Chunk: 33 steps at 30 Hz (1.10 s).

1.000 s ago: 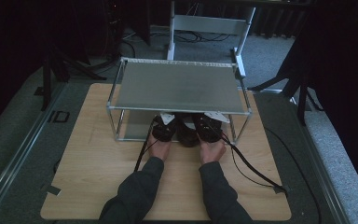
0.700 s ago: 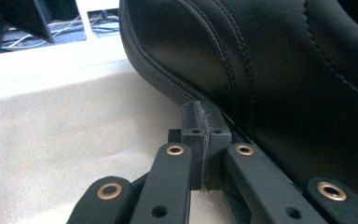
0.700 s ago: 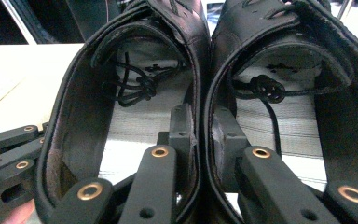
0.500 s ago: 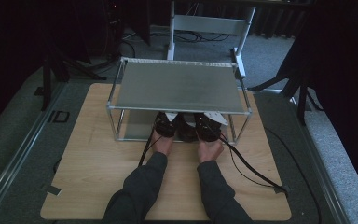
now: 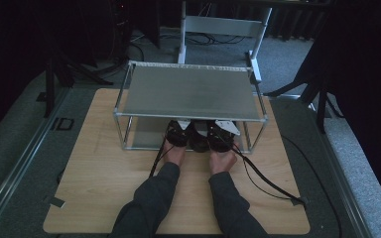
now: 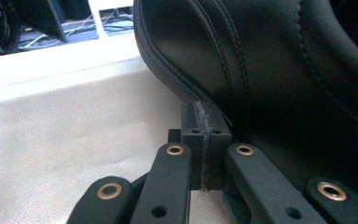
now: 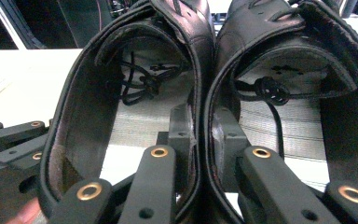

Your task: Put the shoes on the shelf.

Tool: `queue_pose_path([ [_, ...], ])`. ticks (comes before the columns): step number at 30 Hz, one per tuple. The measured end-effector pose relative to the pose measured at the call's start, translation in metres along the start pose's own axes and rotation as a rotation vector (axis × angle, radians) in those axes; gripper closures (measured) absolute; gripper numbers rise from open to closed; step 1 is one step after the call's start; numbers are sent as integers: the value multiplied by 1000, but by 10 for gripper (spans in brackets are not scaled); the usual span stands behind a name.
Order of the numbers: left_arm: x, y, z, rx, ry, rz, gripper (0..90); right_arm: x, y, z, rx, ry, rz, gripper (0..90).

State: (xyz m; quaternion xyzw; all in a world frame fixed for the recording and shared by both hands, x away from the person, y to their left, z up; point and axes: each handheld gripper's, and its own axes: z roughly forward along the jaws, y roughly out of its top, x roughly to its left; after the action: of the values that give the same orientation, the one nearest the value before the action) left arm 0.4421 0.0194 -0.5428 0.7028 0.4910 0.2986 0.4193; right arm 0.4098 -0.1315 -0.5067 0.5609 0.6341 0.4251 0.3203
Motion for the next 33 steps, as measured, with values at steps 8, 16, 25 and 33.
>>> queue_pose_path([
  [8,-1,0,0,6,8,-22,900,0,0,0,0,4,-9,795],
  [16,-1,-1,-1,12,10,-20,900,0,0,0,2,8,-7,791],
  [25,-3,-6,16,137,9,-18,898,-2,-2,5,-90,-20,-50,611],
  [33,-4,-6,16,131,7,-25,897,-7,-1,1,-102,60,-35,466],
])
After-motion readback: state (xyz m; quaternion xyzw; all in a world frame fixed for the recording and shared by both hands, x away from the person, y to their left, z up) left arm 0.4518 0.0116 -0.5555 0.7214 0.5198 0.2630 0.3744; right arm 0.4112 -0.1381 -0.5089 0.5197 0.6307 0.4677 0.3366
